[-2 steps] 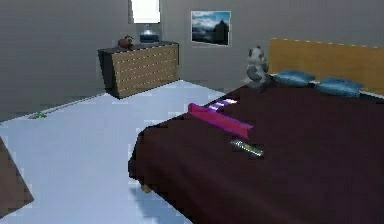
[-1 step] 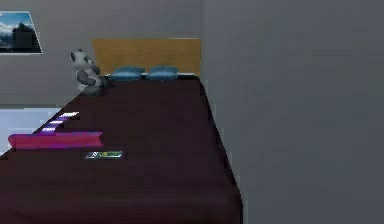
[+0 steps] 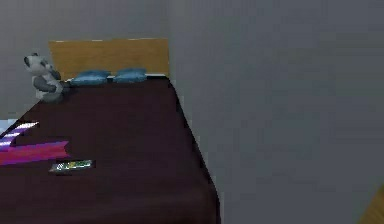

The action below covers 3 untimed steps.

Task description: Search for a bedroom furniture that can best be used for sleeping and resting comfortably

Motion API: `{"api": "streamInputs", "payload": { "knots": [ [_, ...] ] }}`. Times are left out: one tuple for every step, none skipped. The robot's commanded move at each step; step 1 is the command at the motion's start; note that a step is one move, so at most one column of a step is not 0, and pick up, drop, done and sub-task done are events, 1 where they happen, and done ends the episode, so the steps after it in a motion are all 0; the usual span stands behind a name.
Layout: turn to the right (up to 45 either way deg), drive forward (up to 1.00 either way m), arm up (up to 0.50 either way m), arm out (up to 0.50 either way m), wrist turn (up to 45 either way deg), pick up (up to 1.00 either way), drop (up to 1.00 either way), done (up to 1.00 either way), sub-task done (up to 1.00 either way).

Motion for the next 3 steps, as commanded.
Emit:
{"api": "streamInputs", "payload": {
  "knots": [
    [0.0, 0.05, 0.00, 0.00, 0.0, 0.00, 0.00, 0.00, 0.00],
    [-24.0, 0.00, 0.00, 0.00, 0.0, 0.00, 0.00, 0.00, 0.00],
    [0.0, 0.00, 0.00, 0.00, 0.0, 0.00, 0.00, 1.00, 0.00]
  ]
}}
